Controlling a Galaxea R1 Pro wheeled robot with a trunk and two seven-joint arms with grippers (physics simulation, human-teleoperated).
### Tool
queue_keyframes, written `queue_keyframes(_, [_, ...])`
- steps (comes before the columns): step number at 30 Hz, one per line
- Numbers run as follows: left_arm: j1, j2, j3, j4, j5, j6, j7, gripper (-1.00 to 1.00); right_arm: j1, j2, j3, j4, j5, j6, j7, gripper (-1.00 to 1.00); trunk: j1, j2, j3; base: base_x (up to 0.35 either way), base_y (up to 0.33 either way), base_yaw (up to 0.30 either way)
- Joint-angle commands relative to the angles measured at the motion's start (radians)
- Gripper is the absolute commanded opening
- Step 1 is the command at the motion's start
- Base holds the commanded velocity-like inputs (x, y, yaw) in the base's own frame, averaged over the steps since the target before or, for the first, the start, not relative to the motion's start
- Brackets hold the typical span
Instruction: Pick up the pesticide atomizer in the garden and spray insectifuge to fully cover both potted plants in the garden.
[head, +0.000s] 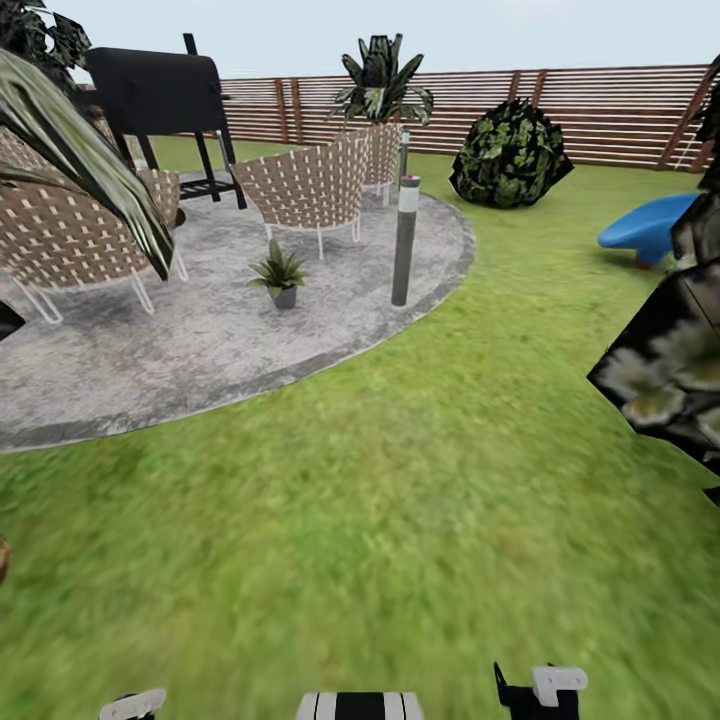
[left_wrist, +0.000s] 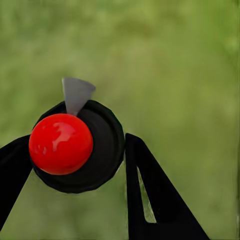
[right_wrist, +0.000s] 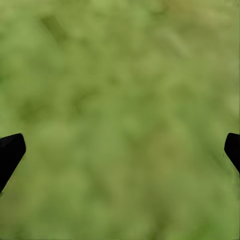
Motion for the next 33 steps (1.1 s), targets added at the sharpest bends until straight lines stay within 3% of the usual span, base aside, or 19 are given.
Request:
queue_keyframes(1, [-0.001, 0.0, 0.009, 0.001, -0.005, -0.003, -0.007, -1.0, 0.0, 0.0, -0.007, 0.001, 0.011, -0.002, -0.004, 1.0, 0.0, 0.0, -0.001, 0.334, -0.144, 0.251])
queue_keyframes(33, [-0.001, 0.0, 0.009, 0.001, -0.005, -0.004, -0.007, -1.0, 0.0, 0.0, -0.007, 0.001, 0.012, -0.004, -0.004, 1.0, 0.0, 0.0, -0.002, 0.334, -0.123, 0.023])
